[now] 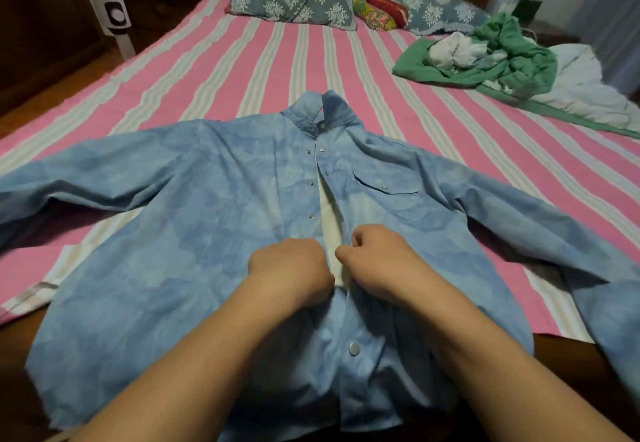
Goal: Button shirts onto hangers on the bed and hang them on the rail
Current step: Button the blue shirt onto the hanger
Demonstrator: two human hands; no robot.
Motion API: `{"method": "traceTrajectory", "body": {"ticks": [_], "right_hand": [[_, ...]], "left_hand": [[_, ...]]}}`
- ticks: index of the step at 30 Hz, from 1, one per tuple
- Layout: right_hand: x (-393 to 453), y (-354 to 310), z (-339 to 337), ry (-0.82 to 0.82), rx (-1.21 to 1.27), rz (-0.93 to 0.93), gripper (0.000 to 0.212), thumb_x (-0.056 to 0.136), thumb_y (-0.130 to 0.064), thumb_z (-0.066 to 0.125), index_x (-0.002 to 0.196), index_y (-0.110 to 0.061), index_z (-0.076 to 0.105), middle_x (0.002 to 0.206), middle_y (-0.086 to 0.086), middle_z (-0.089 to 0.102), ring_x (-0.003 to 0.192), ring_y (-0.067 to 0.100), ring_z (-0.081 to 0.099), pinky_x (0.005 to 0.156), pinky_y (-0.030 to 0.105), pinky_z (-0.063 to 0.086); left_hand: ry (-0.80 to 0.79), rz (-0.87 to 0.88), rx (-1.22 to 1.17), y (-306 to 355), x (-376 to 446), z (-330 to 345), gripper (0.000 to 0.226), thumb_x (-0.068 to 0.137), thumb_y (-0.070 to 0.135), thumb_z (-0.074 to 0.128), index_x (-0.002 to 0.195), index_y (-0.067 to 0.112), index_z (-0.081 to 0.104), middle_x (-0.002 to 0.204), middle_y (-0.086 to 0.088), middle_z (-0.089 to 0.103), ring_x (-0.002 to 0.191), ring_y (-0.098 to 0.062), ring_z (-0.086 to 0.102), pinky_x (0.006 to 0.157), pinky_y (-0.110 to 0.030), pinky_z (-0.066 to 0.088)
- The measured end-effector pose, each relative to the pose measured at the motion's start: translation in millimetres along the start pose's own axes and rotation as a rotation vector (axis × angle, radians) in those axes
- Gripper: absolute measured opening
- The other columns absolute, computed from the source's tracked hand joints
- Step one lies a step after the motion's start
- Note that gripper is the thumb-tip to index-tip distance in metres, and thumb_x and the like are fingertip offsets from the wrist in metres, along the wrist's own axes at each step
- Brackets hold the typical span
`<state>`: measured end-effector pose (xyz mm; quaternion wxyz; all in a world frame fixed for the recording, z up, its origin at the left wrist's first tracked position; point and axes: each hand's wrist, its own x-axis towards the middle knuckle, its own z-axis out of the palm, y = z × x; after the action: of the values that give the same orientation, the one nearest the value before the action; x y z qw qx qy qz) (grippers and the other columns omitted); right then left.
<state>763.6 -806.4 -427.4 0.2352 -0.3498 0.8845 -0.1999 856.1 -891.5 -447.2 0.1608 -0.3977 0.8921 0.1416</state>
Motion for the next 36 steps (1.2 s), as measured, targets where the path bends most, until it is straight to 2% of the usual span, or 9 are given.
{"method": "traceTrajectory", "body": {"ticks": [3, 7, 10, 12, 14, 19, 24, 28, 36], "right_hand": [[-2, 0, -7, 0.016, 0.11, 0.003, 0.023, 0.085, -0.023, 0.058, 0.068, -0.018, 0.043, 0.064, -0.001, 0.048, 0.058, 0.019, 0.041, 0.052, 0.029, 0.031], [-3, 5, -19, 0.02, 0.266, -0.003, 0.019, 0.085, -0.02, 0.067, 0.07, -0.018, 0.055, 0.063, 0.001, 0.054, 0.057, 0.017, 0.045, 0.054, 0.028, 0.037], [-10, 7, -16, 0.162, 0.333, -0.036, 0.024, 0.086, -0.022, 0.073, 0.07, -0.009, 0.062, 0.059, -0.004, 0.056, 0.056, 0.012, 0.048, 0.052, 0.026, 0.038], [-17, 12, 4, 0.343, 0.378, -0.07, 0.024, 0.087, -0.023, 0.074, 0.067, -0.011, 0.065, 0.059, -0.006, 0.061, 0.059, 0.009, 0.053, 0.058, 0.028, 0.041], [-27, 14, 27, 0.425, 0.438, -0.098, 0.023, 0.088, -0.022, 0.073, 0.067, -0.017, 0.067, 0.062, -0.009, 0.066, 0.063, 0.005, 0.058, 0.064, 0.03, 0.044], [-26, 11, 49, 0.481, 0.362, -0.147, 0.007, 0.091, -0.02, 0.07, 0.09, -0.018, 0.077, 0.086, -0.007, 0.075, 0.083, 0.013, 0.066, 0.079, 0.031, 0.049], [-26, 14, 50, 0.508, 0.53, -0.111, 0.006, 0.09, -0.021, 0.071, 0.089, -0.024, 0.076, 0.077, -0.018, 0.069, 0.081, 0.002, 0.066, 0.074, 0.019, 0.047], [-24, 12, 55, 0.485, 0.478, -0.123, 0.007, 0.09, -0.021, 0.072, 0.092, -0.022, 0.078, 0.075, -0.021, 0.066, 0.083, 0.005, 0.067, 0.078, 0.022, 0.048], [-23, 16, 57, 0.453, 0.518, -0.13, 0.008, 0.088, -0.021, 0.073, 0.092, -0.025, 0.079, 0.081, -0.022, 0.07, 0.085, -0.003, 0.067, 0.079, 0.018, 0.049]], "left_hand": [[0.063, -0.006, -0.254, -12, 6, -7, 0.029, 0.088, 0.037, 0.062, 0.073, 0.014, 0.052, 0.095, -0.012, 0.067, 0.082, -0.029, 0.058, 0.067, -0.032, 0.043], [0.273, 0.009, -0.543, -25, -3, -16, 0.031, 0.091, 0.032, 0.06, 0.069, 0.011, 0.057, 0.072, -0.007, 0.065, 0.081, -0.031, 0.062, 0.07, -0.035, 0.05], [0.274, 0.017, -0.661, -27, -7, -4, 0.024, 0.094, 0.026, 0.062, 0.072, 0.016, 0.059, 0.07, -0.002, 0.068, 0.077, -0.027, 0.064, 0.068, -0.032, 0.049], [0.256, 0.027, -0.71, -25, -10, 5, 0.026, 0.095, 0.017, 0.061, 0.069, 0.016, 0.057, 0.067, 0.001, 0.066, 0.073, -0.024, 0.062, 0.062, -0.028, 0.04], [0.271, 0.024, -0.725, -21, -13, 9, 0.029, 0.096, 0.017, 0.057, 0.067, 0.015, 0.052, 0.066, 0.002, 0.058, 0.076, -0.026, 0.057, 0.062, -0.031, 0.031], [0.343, -0.003, -0.798, -16, -18, 15, 0.023, 0.1, 0.024, 0.052, 0.078, 0.019, 0.054, 0.078, 0.003, 0.06, 0.086, -0.024, 0.06, 0.064, -0.032, 0.031], [0.306, 0.068, -0.817, -24, -17, 16, 0.025, 0.101, 0.029, 0.057, 0.084, 0.014, 0.066, 0.078, 0.002, 0.068, 0.074, -0.017, 0.06, 0.063, -0.028, 0.039], [0.245, 0.066, -0.94, -26, -13, 17, 0.03, 0.1, 0.028, 0.058, 0.077, 0.01, 0.065, 0.064, 0.001, 0.063, 0.058, -0.014, 0.051, 0.058, -0.027, 0.038], [0.188, 0.071, -1.028, -29, -10, 19, 0.024, 0.097, 0.025, 0.062, 0.079, 0.01, 0.069, 0.063, 0.0, 0.064, 0.06, -0.015, 0.054, 0.066, -0.032, 0.046]]}}
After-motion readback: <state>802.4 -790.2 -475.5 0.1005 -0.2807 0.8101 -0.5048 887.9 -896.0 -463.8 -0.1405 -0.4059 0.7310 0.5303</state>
